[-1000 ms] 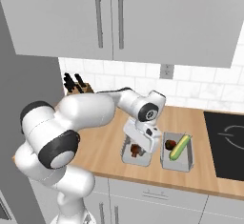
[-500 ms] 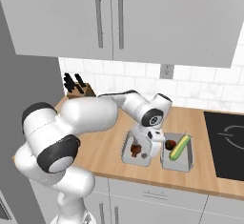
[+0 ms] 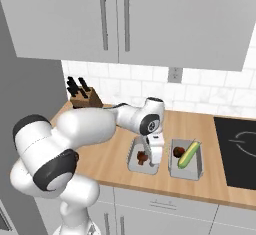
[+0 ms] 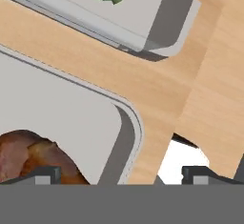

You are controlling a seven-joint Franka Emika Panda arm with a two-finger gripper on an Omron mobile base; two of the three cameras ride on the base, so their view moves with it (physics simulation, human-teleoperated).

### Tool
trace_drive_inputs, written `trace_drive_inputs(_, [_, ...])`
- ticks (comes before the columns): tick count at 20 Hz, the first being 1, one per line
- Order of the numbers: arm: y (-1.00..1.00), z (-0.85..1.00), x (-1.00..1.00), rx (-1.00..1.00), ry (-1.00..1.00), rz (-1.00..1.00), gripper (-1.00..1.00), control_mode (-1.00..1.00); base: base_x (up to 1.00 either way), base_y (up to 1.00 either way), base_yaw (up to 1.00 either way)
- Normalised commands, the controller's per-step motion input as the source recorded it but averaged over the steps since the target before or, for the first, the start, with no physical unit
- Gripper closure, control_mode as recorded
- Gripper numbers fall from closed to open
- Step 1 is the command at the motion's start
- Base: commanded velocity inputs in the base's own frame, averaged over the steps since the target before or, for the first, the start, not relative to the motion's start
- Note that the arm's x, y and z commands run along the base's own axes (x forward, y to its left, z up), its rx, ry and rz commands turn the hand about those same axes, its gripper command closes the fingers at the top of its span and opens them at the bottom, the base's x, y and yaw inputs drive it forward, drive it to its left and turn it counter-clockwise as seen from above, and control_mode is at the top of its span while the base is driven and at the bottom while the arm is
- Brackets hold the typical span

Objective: Take the meat container that has the chicken drumstick and place it on the second highest rack of the freezer. Then take the vegetable container that has the corn and bell pepper and place it on the highest rack of the freezer.

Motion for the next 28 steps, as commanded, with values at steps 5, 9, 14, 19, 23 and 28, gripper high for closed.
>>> trace_drive_inputs(5, [-0.41,-0.19,0.14,0.03,0.11,-0.11,-1.0,-1.0,0.0,0.0,0.0])
trace_drive_inputs(9, [-0.28,-0.04,0.08,0.06,0.07,-0.08,-1.0,-1.0,0.0,0.0,0.0])
trace_drive_inputs(14, [-0.06,-0.22,0.07,0.1,0.03,-0.02,-1.0,-1.0,0.0,0.0,0.0])
trace_drive_inputs(19, [0.0,-0.42,-0.02,0.11,0.0,0.0,-1.0,-1.0,0.0,0.0,0.0])
trace_drive_inputs(23, [0.0,-0.39,0.0,0.06,0.0,0.0,-1.0,-1.0,0.0,0.0,0.0])
trace_drive_inputs(28, [0.03,-0.05,-0.08,0.03,-0.02,0.0,-1.0,-1.0,0.0,0.0,0.0])
